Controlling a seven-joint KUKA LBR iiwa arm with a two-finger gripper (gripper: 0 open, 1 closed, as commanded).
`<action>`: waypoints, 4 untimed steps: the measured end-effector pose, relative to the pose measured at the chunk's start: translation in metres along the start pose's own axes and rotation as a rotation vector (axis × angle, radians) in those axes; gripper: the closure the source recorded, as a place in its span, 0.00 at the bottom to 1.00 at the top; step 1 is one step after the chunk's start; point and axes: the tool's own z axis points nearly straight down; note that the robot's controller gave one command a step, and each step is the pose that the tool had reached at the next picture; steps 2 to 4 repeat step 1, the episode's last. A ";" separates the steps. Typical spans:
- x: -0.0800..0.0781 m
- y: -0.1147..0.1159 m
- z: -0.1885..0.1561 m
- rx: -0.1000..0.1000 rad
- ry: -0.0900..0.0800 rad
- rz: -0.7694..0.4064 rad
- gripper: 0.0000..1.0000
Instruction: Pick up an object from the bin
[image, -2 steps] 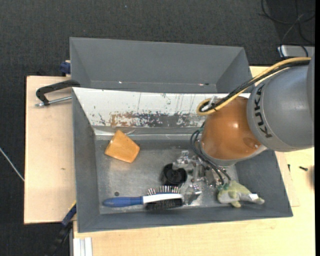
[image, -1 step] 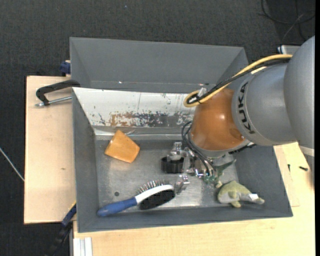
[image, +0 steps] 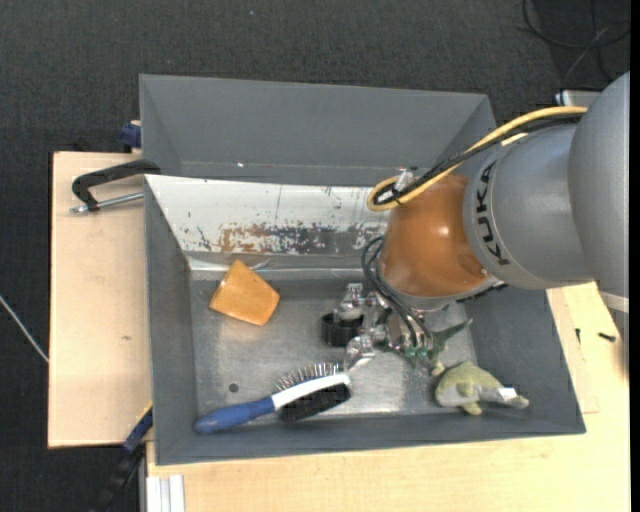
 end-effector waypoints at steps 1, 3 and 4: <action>-0.005 0.017 -0.155 -0.002 0.017 -0.069 1.00; -0.005 0.017 -0.155 -0.002 0.017 -0.069 1.00; -0.005 0.017 -0.155 -0.002 0.017 -0.069 1.00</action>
Offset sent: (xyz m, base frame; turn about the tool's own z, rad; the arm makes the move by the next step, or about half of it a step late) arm -0.0040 0.0161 0.1491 -0.0685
